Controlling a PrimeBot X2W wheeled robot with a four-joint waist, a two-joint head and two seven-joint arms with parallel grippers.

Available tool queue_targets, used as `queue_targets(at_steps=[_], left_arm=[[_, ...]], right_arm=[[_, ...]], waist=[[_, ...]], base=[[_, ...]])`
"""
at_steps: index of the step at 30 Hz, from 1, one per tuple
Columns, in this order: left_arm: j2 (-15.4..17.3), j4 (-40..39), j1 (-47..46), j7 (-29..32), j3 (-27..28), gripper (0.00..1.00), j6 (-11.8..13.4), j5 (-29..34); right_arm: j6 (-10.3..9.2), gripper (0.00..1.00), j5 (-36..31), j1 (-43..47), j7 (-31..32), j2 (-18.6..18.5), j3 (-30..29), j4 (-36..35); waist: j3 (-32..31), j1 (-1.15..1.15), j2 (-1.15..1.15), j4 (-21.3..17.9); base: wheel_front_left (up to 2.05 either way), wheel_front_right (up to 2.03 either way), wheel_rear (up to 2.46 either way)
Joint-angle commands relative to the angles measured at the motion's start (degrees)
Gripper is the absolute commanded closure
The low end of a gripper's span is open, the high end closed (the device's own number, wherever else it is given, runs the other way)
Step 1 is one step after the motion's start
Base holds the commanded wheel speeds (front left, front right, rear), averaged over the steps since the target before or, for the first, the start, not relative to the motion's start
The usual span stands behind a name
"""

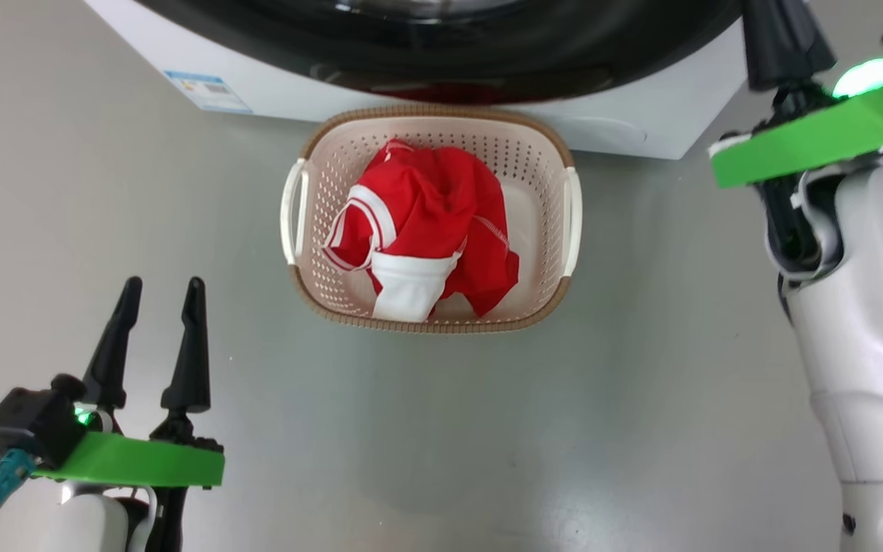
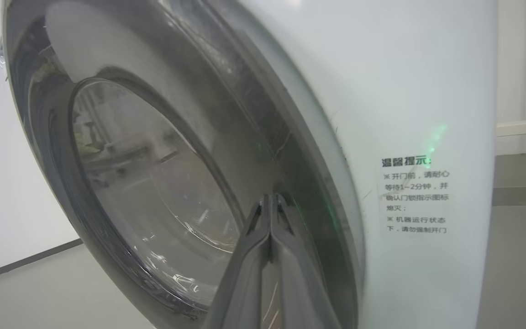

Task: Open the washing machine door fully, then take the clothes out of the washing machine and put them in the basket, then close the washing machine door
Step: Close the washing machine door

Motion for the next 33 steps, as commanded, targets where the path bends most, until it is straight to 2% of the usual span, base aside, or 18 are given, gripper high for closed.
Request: queue_targets(at_steps=[1, 8, 17, 20, 22, 23, 33], left_arm=[[1.4, -1.3, -1.3, -0.5, 1.9, 0.0, -0.2, -0.6], [1.6, -1.3, -2.3, -0.5, 2.3, 0.0, -0.2, -0.8], [1.4, 0.2, -1.9, -0.5, 2.2, 0.0, -0.2, -0.8], [1.5, 1.4, -1.3, -0.5, 2.2, 0.0, -0.2, -1.2], [1.7, 2.0, -0.9, -0.5, 2.4, 0.0, -0.2, -1.3], [1.8, 2.3, -0.6, -0.5, 2.6, 0.0, -0.2, -1.4], [3.4, 4.6, 2.6, -0.5, 3.2, 0.0, -0.2, -1.7]], right_arm=[[0.08, 1.0, -0.6, -1.7, -0.7, 0.8, -0.2, -1.5], [0.08, 1.0, -1.8, -3.6, -0.7, 2.1, -2.4, -1.5], [0.08, 0.98, -2.2, 1.2, -0.7, 1.6, 1.5, -1.3], [0.08, 0.58, -2.0, 4.8, -0.7, 1.2, 2.9, -1.9], [0.08, 0.07, -1.7, 7.3, -0.7, 1.0, 3.3, -2.3], [0.08, 0.0, -1.6, 8.6, -0.7, 0.9, 3.6, -2.4], [0.08, 0.0, -0.7, 18.7, -0.7, 0.4, 4.3, -1.7]], waist=[[1.0, 0.0, 0.0, 0.7], [1.8, 0.0, 0.0, 0.8], [-0.6, 0.0, 0.0, 0.1], [-2.3, 0.0, 0.0, -0.3], [-3.6, 0.0, 0.0, -0.7], [-4.2, 0.0, 0.0, -1.0], [-10.2, 0.0, 0.0, -4.2]], base=[[0.0, 0.0, 0.0], [0.0, 0.0, 0.0], [0.0, 0.0, 0.0], [0.0, 0.0, 0.0], [0.0, 0.0, 0.0], [0.0, 0.0, 0.0], [0.0, 0.0, 0.0]])
